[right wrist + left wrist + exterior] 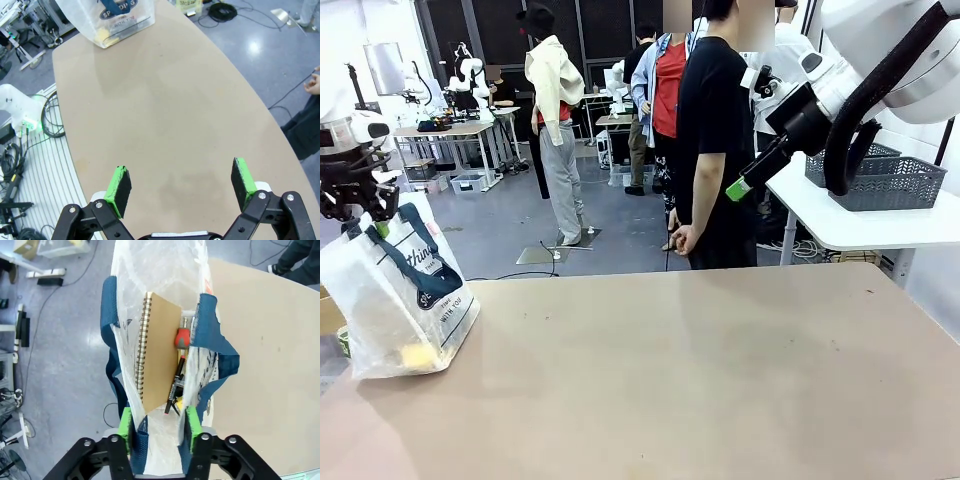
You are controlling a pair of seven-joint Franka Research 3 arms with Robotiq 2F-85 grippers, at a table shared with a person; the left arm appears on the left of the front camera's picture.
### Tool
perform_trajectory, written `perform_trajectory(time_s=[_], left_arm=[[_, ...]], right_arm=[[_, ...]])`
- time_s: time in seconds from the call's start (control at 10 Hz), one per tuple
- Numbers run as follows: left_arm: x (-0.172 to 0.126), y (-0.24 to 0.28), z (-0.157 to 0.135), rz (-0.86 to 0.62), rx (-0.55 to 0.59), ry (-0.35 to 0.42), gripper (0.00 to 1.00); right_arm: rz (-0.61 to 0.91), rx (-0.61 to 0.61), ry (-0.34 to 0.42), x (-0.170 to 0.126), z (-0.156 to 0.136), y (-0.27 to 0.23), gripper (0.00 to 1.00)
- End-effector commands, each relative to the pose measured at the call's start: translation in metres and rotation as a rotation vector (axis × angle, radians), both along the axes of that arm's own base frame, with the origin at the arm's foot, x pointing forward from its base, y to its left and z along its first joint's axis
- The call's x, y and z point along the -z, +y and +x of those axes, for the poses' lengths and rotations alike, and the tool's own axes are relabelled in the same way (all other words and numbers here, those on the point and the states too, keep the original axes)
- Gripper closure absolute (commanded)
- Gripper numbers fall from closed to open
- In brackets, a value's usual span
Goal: Transfer purchased items from the store into the shopping bag.
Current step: Move the Reusable shopping bag to the right side of the table.
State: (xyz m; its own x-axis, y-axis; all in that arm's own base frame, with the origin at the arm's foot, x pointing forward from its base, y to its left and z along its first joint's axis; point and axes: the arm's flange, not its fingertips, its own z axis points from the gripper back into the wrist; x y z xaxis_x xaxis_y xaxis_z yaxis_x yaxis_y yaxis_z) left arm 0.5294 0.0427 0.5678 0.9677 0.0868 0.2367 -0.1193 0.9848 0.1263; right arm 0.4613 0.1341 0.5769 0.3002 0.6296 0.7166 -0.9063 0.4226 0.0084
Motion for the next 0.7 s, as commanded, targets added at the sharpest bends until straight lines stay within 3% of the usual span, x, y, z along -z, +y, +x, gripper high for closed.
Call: perform_trajectory(time_s=[0.0, 0.6], left_arm=[[-0.009, -0.001, -0.002, -0.023, 0.018, 0.004, 0.0], [-0.032, -0.004, -0.013, -0.069, 0.044, -0.032, 0.0]], right_arm=[[-0.013, 0.005, 0.016, -0.002, 0.001, 0.0, 0.0], [-0.013, 0.005, 0.016, -0.002, 0.001, 0.0, 0.0]])
